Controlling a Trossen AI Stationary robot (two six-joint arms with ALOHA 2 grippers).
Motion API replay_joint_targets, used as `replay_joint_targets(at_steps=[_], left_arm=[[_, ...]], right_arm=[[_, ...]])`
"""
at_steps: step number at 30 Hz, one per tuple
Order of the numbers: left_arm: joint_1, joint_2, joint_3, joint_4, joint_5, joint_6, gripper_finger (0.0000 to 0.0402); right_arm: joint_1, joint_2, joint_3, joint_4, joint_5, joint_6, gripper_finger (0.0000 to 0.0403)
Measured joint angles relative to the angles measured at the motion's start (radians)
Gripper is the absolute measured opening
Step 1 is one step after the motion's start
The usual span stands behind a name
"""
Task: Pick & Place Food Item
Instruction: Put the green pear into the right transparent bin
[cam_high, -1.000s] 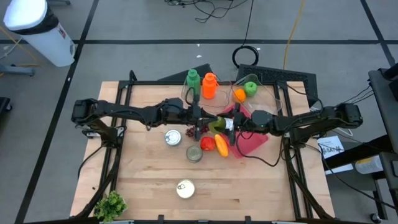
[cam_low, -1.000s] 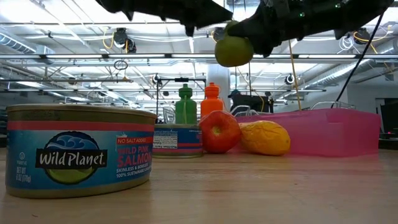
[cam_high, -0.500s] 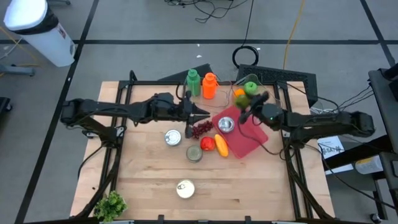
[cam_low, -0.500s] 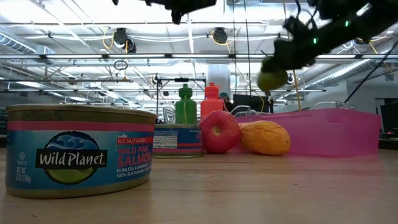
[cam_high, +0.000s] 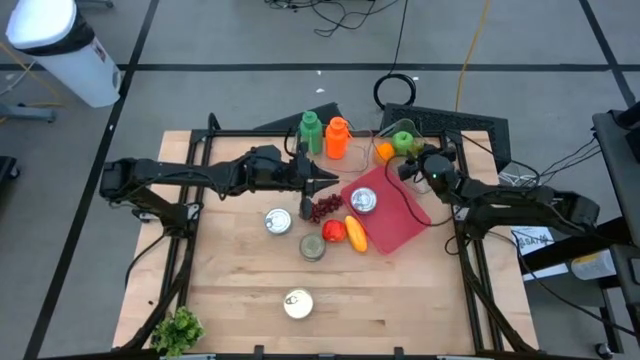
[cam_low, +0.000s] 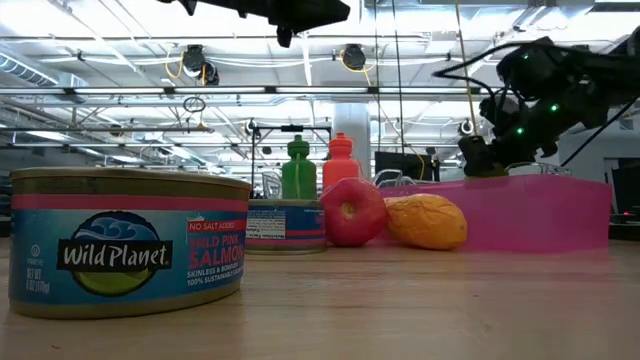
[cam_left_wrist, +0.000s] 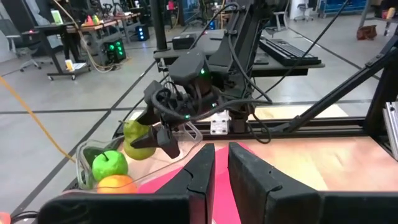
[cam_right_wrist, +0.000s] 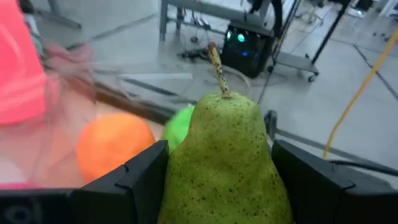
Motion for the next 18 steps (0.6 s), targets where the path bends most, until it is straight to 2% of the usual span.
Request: replay_joint_targets(at_steps=[6, 18], left_arm=[[0.002, 0.0, 0.0, -0.001, 0.0, -0.001, 0.0056], [0.002, 0.0, 0.0, -0.001, 0.0, -0.002, 0.0056]], right_arm=[[-0.037, 0.056, 0.0, 0.012, -0.014, 0.0, 0.025], [-0.052, 0.203, 0.0, 0.168, 0.002, 0.011, 0.025]])
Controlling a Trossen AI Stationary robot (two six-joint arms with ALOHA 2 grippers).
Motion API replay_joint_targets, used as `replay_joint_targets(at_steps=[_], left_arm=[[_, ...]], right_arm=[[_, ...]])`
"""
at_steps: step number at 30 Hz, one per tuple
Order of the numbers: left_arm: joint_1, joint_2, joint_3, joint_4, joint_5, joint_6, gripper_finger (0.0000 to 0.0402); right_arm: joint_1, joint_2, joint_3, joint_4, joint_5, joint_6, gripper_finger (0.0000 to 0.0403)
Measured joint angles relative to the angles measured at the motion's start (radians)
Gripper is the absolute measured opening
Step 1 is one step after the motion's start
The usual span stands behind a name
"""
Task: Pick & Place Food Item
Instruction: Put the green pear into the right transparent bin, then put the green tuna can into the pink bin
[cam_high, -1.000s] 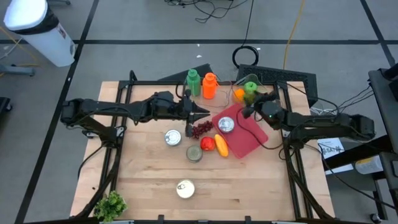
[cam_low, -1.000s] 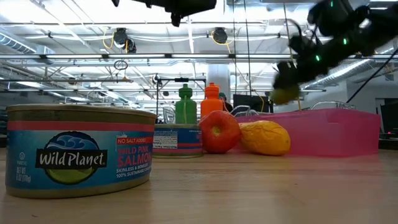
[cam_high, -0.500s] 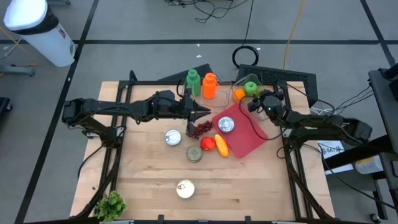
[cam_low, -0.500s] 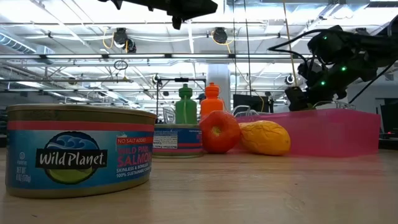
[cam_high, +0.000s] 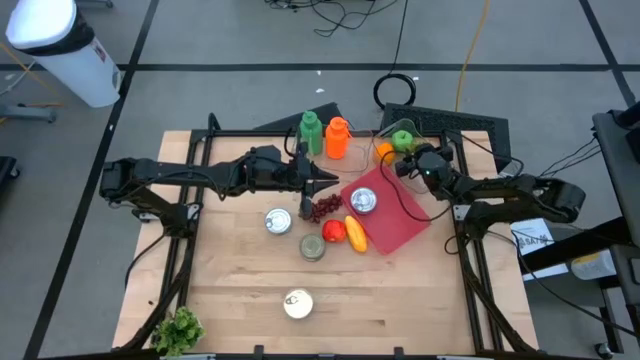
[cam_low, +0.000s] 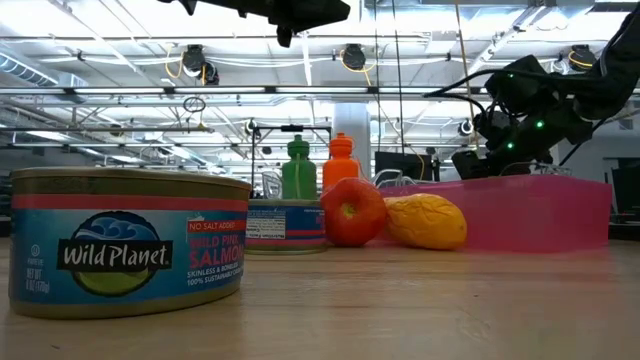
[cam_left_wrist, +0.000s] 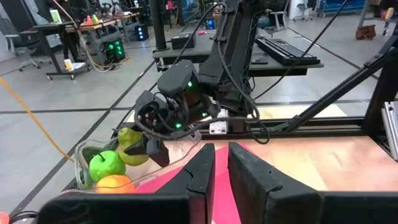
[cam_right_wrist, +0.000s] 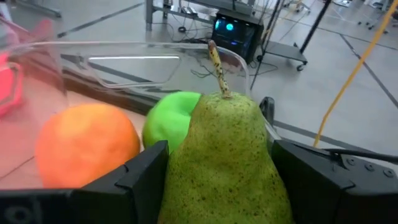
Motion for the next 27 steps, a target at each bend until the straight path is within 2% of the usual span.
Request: replay_joint_targets(at_steps=[6, 14, 15, 19, 21, 27], left_arm=[[0.0, 0.0, 0.0, 0.0, 0.0, 0.0, 0.0056], [0.0, 0.0, 0.0, -0.001, 0.001, 0.0, 0.0056], [0.0, 0.0, 0.0, -0.001, 0.001, 0.0, 0.0056], [0.0, 0.0, 0.0, -0.001, 0.002, 0.0, 0.0056], [0.0, 0.0, 0.0, -0.001, 0.002, 0.0, 0.0056], [0.0, 0.0, 0.0, -0.001, 0.003, 0.0, 0.0056]], right_arm=[[0.001, 0.025, 0.0, 0.002, 0.024, 0.048, 0.025], [0.001, 0.033, 0.0, -0.006, 0.039, 0.022, 0.0251], [0.001, 0.033, 0.0, -0.005, 0.039, 0.022, 0.0262], [0.001, 0.033, 0.0, -0.003, 0.039, 0.023, 0.0365], [0.001, 0.033, 0.0, -0.003, 0.039, 0.029, 0.0384], [0.005, 0.026, 0.0, 0.014, 0.037, -0.001, 0.0346]])
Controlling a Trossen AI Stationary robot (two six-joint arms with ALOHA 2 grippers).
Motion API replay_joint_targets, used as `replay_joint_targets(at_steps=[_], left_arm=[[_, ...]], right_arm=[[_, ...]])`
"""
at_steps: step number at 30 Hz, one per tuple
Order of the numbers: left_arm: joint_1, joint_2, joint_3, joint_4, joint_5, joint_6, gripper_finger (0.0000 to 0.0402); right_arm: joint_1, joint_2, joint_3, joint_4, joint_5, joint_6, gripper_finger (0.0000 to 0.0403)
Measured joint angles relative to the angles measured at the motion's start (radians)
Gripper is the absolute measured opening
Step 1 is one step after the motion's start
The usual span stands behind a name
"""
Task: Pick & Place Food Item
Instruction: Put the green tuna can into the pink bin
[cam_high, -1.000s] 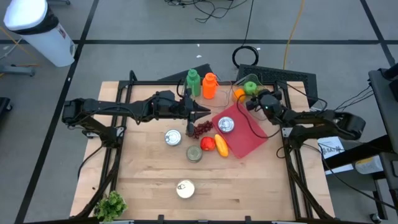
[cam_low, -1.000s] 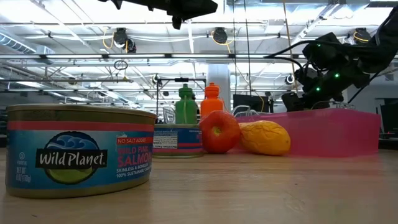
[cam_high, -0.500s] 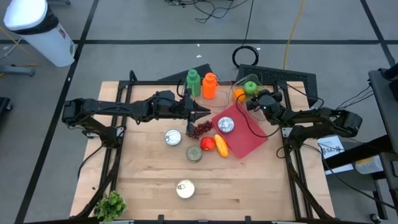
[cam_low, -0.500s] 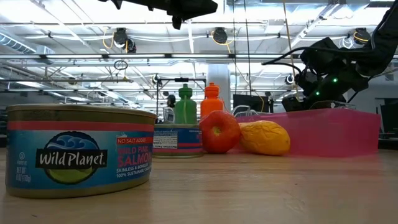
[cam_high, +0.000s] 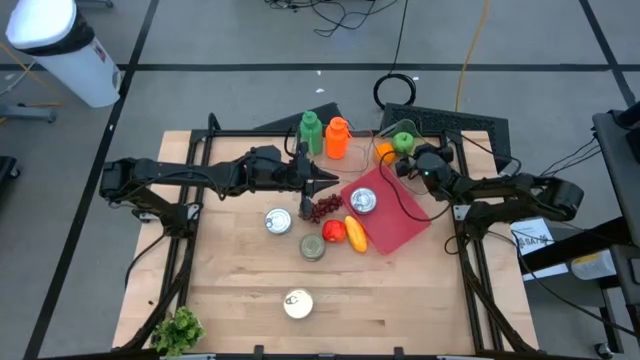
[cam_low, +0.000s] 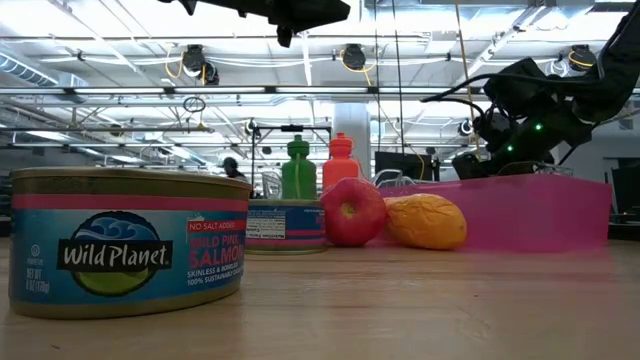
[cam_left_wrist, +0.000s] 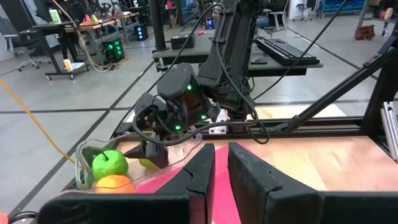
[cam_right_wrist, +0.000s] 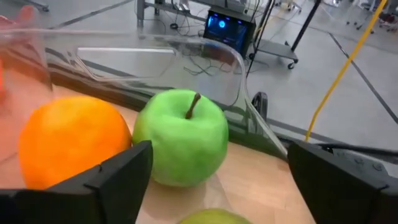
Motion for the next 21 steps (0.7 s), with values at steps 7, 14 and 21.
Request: replay_joint_targets(at_steps=[7, 14, 21], left_arm=[[0.0, 0.0, 0.0, 0.0, 0.0, 0.0, 0.0056], [-0.005, 0.0, 0.0, 0.0, 0.0, 0.0, 0.0056], [-0.023, -0.011, 0.0, -0.014, 0.099, 0.041, 0.0056]], right_arm=[[0.026, -0.07, 0.0, 0.021, -0.005, -0.092, 0.0329], [0.079, -0.182, 0.0, 0.025, -0.002, -0.179, 0.033], [0.252, -0.345, 0.0, 0.026, -0.178, -0.194, 0.0329]])
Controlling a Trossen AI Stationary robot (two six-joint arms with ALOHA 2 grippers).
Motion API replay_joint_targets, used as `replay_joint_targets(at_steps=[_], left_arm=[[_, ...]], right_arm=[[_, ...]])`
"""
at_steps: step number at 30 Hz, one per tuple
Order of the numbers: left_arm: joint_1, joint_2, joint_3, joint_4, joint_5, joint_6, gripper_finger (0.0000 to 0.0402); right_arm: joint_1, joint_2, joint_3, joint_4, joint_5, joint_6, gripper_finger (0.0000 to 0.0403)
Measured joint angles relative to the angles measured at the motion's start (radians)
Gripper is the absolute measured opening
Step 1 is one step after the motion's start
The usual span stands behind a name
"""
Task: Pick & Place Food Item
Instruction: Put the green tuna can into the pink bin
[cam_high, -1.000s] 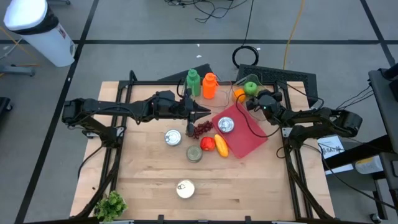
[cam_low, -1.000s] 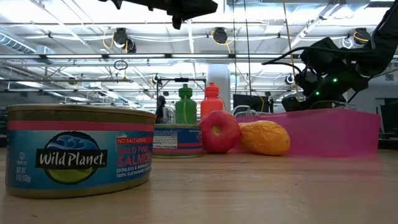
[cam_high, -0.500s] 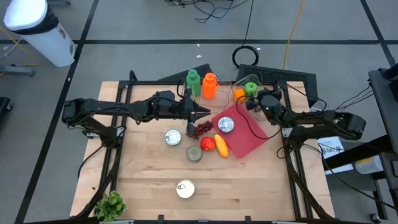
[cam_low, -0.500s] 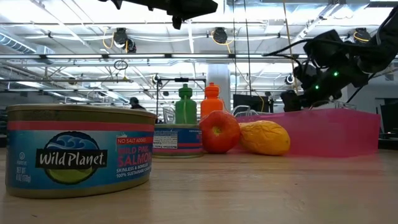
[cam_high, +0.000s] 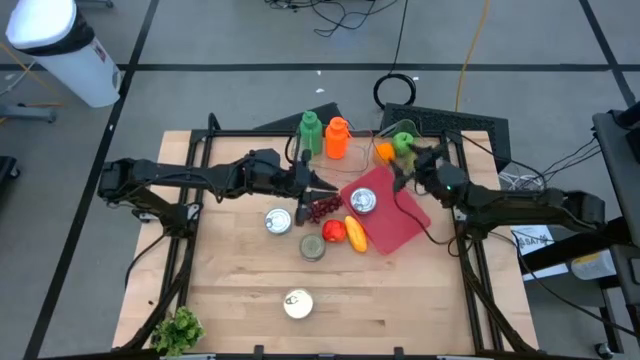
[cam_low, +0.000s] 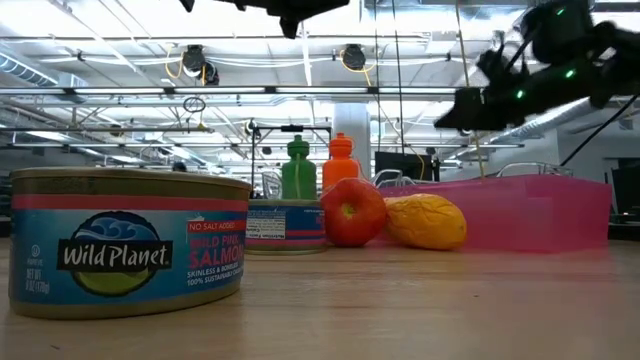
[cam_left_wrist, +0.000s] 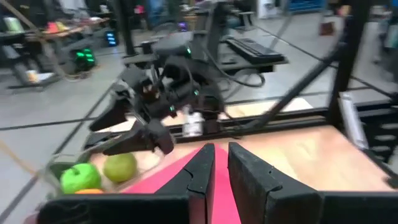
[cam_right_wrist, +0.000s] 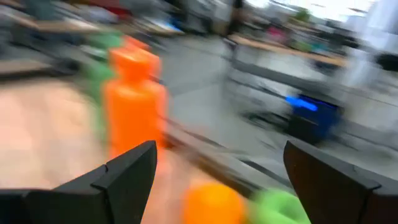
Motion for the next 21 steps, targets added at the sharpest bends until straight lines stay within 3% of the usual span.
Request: replay_joint_targets(at_steps=[11, 21], left_arm=[[0.001, -0.021, -0.007, -0.065, 0.033, -0.01, 0.0056], [-0.021, -0.02, -0.2, 0.018, 0.031, -0.164, 0.0056]], right_arm=[[0.292, -0.13, 0.0, 0.091, -0.252, -0.095, 0.0329], [0.336, -0.14, 0.0, 0.084, -0.293, -0.128, 0.0329]])
